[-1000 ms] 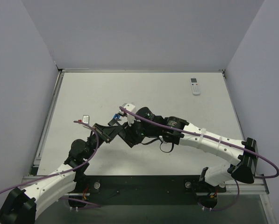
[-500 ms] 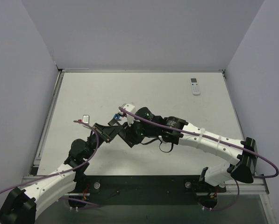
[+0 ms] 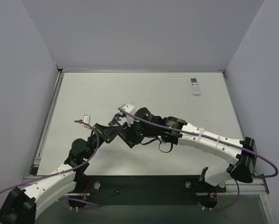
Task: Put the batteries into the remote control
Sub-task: Load the battery into the remote control.
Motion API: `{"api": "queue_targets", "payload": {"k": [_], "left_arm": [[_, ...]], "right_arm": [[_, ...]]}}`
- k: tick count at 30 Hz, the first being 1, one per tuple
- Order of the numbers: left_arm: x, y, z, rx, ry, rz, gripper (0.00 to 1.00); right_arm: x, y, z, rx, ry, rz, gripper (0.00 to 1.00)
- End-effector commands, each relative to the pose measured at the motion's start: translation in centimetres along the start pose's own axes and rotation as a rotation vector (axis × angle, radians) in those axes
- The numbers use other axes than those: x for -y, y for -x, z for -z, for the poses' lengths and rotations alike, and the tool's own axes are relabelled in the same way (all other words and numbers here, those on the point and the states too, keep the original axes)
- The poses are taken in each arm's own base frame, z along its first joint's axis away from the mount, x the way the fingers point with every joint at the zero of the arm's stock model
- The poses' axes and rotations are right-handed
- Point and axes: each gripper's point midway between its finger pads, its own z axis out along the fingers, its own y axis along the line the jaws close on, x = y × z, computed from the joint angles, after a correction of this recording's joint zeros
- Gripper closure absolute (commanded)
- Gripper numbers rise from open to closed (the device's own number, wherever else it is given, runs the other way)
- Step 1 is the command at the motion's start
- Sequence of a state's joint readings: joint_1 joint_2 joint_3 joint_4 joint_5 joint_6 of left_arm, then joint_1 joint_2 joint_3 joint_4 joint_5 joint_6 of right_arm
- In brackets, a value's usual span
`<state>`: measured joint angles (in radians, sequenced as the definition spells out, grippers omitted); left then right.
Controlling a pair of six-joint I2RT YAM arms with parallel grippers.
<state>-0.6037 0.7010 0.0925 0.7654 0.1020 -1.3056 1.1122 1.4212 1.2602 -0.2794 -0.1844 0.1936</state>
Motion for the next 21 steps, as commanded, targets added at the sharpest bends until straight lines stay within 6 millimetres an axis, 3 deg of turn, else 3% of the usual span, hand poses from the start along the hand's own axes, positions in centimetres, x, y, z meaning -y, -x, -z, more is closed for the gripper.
{"api": "queue_targets", "payload": {"k": [1,7,13,21], "left_arm": [[4.9,1.2,-0.6,0.033,-0.135,0.001,1.0],[5.3,1.5,-0.4,0.045,-0.154,0.03,1.0],[5.4,2.0,-0.1,0.074,-0.161,0.038,1.0],[7.6,3.3,0.1,0.136,-0.236,0.044,1.0]], "right_arm": [[0.5,-1.1,-0.6,-0.023,-0.026,0.016,0.97],[1.4,-2.1,-1.2,-0.019,-0.063,0.01,0.97],[0.9,-2.4,-1.4,-0.023,-0.036,-0.003,0.97],[1.0,-4.2,-2.0,-0.066,-0.034,0.013,0.99]]}}
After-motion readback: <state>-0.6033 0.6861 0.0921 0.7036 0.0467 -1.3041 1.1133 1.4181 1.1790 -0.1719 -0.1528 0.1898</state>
